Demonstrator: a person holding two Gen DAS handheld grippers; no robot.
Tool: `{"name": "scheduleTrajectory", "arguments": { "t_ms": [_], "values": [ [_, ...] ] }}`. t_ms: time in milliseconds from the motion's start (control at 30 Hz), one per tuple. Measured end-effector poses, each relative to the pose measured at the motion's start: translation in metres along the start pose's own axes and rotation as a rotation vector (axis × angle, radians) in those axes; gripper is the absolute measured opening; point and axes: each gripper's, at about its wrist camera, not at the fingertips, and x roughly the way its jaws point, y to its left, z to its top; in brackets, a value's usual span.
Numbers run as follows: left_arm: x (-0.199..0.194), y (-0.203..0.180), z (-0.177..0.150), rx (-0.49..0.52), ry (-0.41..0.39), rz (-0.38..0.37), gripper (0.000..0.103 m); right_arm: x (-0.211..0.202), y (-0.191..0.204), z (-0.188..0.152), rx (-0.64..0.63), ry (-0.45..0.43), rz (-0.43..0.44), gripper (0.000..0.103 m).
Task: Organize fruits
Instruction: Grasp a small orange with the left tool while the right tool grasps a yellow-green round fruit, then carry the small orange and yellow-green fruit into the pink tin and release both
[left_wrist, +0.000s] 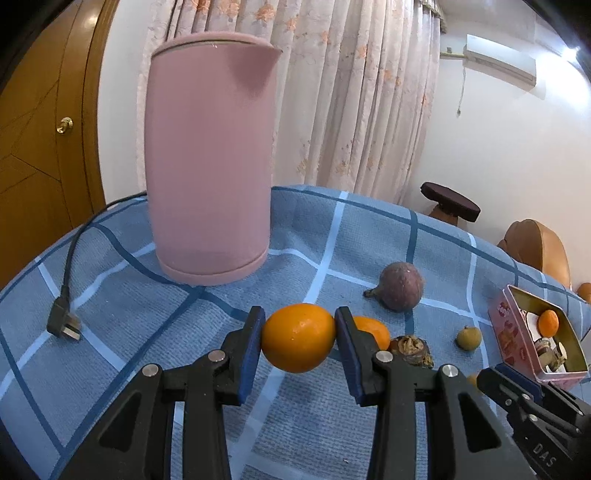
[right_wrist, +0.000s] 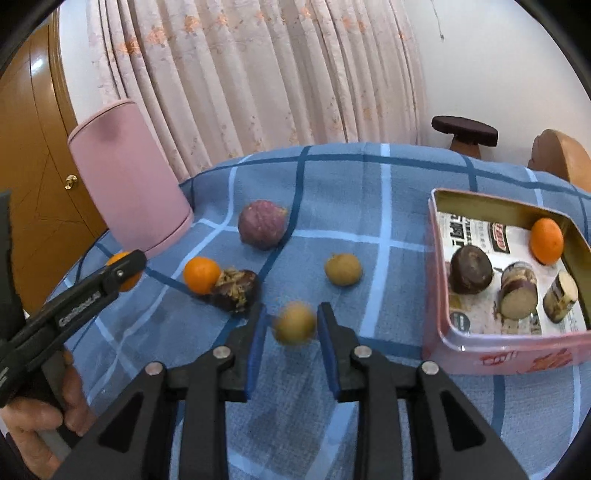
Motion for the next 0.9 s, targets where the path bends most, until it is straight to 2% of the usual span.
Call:
{"name": "scheduleTrajectory", "arguments": {
  "t_ms": [33, 100, 233, 267, 300, 367, 467, 533, 633, 733, 800, 900],
  "values": [
    [0.0, 0.0, 0.0, -0.001, -0.003, 0.002, 0.041, 0.002, 0.002, 0.0, -0.007, 0.006, 0.002, 0.032],
    [0.0, 0.0, 0.0, -0.004, 0.0, -0.004, 0.041, 0.001, 0.002, 0.0, -0.012, 0.007, 0.007, 0.023],
    [-0.001, 0.0, 0.0, -0.003, -0.002, -0.011, 0.041, -0.001, -0.001, -0.002, -0.009, 0.015, 0.002, 0.025],
    [-0.001, 0.0, 0.0, -0.004, -0.003, -0.011, 0.041, -0.001, -0.003, -0.003, -0.003, 0.023, 0.0, 0.029],
    [-0.001, 0.0, 0.0, -0.006, -0.001, -0.012, 0.041, 0.0, -0.004, -0.004, 0.004, 0.034, 0.007, 0.041],
    [-0.001, 0.001, -0.001, -0.01, 0.004, -0.013, 0.041, 0.001, -0.006, -0.005, 0.014, 0.053, 0.017, 0.058],
    [-0.001, 0.001, 0.0, -0.01, 0.003, -0.014, 0.041, 0.009, -0.01, -0.01, 0.029, 0.108, 0.029, 0.059],
    [-0.002, 0.001, 0.0, -0.008, 0.003, -0.018, 0.041, 0.014, -0.015, -0.011, 0.059, 0.141, 0.061, 0.059],
    [-0.003, 0.0, 0.0, -0.002, -0.002, -0.021, 0.041, 0.017, -0.013, -0.009, 0.052, 0.133, 0.047, 0.057],
    [-0.003, -0.003, -0.001, 0.008, -0.007, -0.021, 0.041, 0.026, -0.006, -0.006, 0.025, 0.15, 0.044, 0.046],
    [-0.003, -0.005, -0.002, 0.018, -0.009, -0.017, 0.041, 0.029, -0.002, -0.004, 0.001, 0.159, 0.016, 0.029],
    [-0.003, -0.009, -0.004, 0.033, -0.016, -0.014, 0.041, 0.028, -0.001, -0.004, -0.01, 0.158, 0.008, 0.028]
  ]
}}
